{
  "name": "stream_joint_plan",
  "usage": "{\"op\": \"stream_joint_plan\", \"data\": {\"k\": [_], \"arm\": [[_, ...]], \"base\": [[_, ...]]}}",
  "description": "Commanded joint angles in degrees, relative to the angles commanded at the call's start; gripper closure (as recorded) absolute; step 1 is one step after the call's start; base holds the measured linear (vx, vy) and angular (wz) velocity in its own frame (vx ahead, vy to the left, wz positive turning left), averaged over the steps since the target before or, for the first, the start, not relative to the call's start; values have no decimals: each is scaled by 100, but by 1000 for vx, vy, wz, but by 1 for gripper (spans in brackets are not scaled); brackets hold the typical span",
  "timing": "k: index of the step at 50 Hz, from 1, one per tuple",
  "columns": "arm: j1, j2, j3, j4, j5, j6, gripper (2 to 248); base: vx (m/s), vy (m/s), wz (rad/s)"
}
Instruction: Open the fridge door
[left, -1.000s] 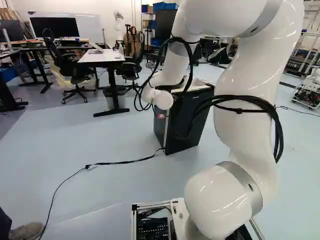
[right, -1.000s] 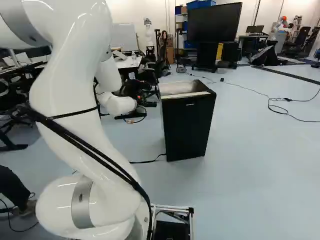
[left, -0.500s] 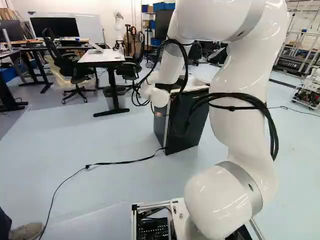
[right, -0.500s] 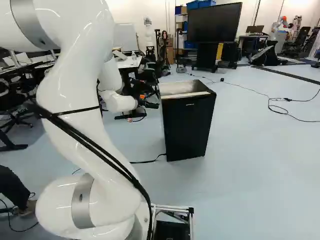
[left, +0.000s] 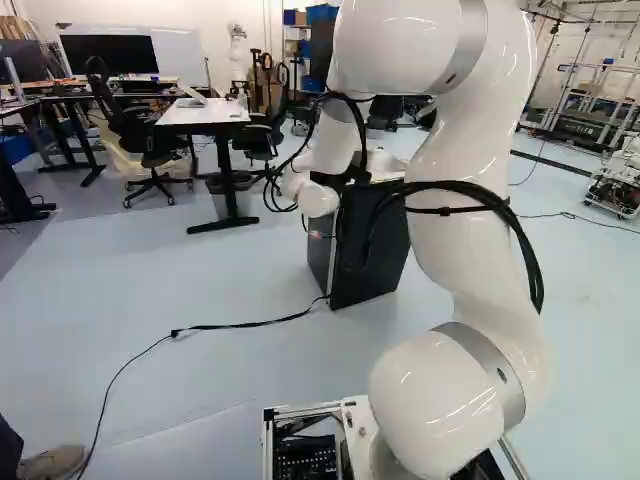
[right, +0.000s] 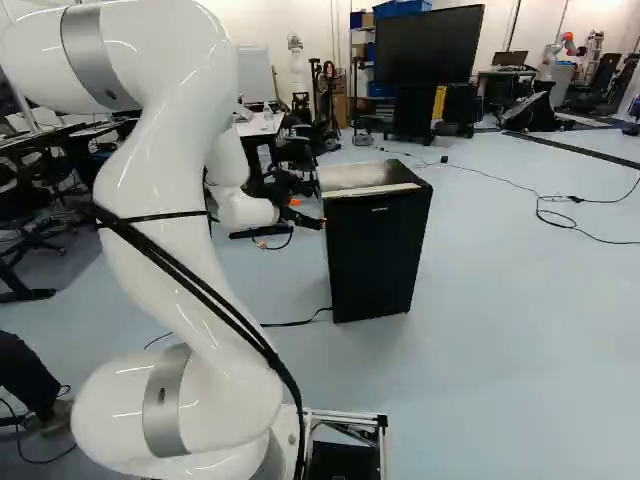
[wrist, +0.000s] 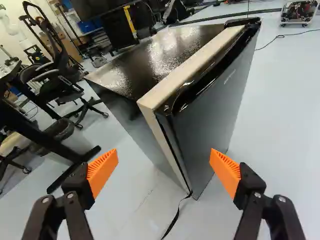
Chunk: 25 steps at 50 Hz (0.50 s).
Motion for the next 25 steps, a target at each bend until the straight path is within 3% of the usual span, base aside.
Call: {"op": "stream_joint_plan", "data": {"k": [25], "arm": [[1, -313, -95, 18, 0, 0, 3]], "base": [[0, 0, 0]]}}
